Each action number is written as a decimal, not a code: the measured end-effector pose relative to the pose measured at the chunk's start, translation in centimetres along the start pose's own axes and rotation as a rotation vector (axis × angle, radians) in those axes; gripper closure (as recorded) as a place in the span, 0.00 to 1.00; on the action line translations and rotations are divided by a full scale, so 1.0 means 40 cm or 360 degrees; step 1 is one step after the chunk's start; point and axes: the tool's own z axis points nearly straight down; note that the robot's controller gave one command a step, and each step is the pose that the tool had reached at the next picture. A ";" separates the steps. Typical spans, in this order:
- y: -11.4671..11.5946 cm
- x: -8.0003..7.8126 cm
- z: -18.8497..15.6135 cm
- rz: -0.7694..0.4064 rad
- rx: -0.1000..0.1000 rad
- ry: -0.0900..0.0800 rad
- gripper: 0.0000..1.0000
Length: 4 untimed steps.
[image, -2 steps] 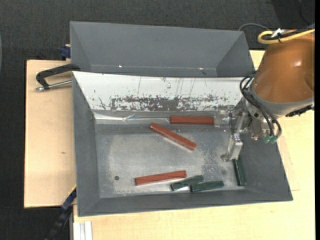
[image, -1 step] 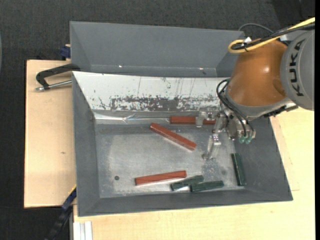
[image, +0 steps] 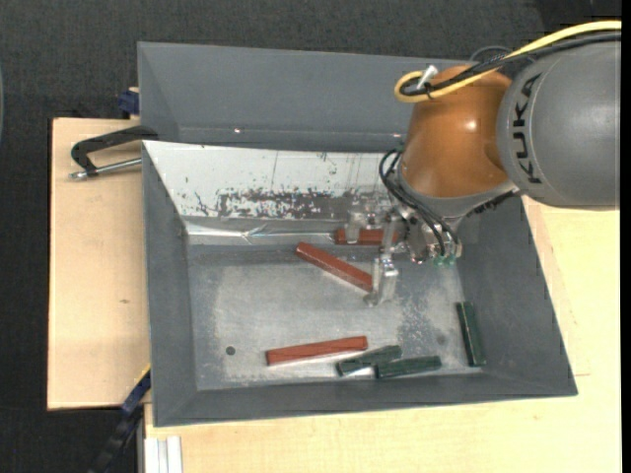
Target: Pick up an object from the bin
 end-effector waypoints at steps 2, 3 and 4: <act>0.019 -0.032 0.202 0.0316 0.0000 -0.0004 0.00; 0.046 -0.031 0.211 0.0293 0.0000 -0.0001 1.00; 0.044 -0.030 0.210 0.0290 0.0000 -0.0001 1.00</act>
Offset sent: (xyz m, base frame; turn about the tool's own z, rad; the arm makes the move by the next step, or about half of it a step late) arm 0.0099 0.0103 -0.0830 0.1981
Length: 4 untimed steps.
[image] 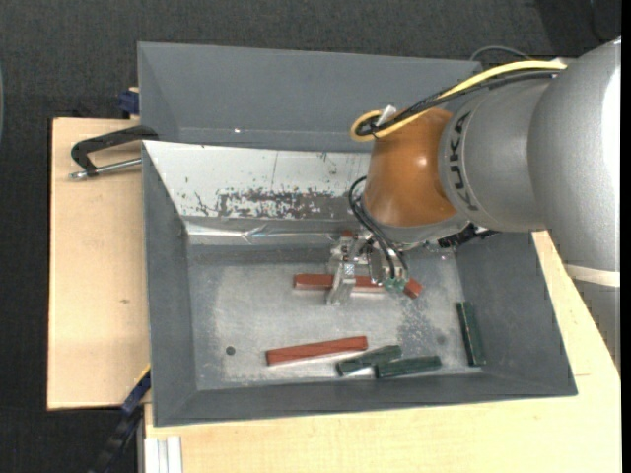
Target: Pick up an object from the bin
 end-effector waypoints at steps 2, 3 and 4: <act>0.001 0.003 -0.055 -0.0001 -0.0001 0.0001 1.00; 0.002 -0.002 -0.080 -0.0001 -0.0002 -0.0010 1.00; 0.002 0.001 -0.103 -0.0001 -0.0001 -0.0002 1.00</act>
Offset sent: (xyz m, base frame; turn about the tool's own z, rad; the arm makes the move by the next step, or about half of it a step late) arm -0.0003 0.0000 0.0359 0.0000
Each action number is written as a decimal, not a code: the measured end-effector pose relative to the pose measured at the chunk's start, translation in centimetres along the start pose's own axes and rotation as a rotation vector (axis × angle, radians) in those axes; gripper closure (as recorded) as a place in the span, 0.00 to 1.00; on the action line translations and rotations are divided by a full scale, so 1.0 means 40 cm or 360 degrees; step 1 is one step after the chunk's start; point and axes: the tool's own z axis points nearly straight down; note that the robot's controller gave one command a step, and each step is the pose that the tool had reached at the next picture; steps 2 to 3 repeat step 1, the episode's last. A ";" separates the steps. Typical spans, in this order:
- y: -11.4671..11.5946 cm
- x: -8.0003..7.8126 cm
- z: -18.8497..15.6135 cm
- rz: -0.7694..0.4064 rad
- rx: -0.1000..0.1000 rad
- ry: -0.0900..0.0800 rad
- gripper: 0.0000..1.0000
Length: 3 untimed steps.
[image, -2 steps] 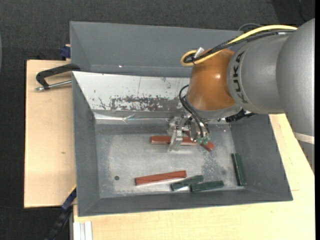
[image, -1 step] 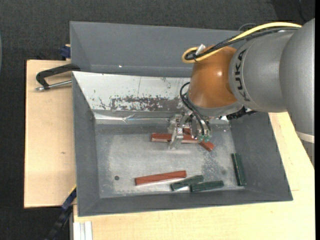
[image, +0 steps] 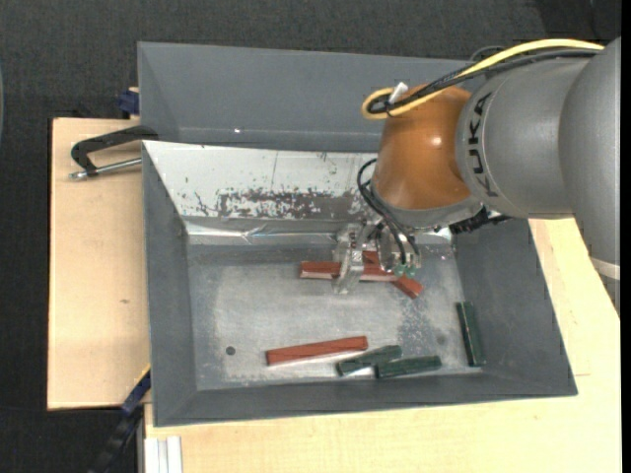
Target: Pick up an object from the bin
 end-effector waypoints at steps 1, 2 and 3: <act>0.000 0.001 -0.046 0.0000 0.0001 0.0006 1.00; 0.000 0.001 -0.046 0.0000 0.0001 0.0006 1.00; 0.000 0.001 -0.046 0.0000 0.0001 0.0006 1.00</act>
Offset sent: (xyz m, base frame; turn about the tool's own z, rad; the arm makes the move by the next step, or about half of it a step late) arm -0.0001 0.0000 0.0127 0.0000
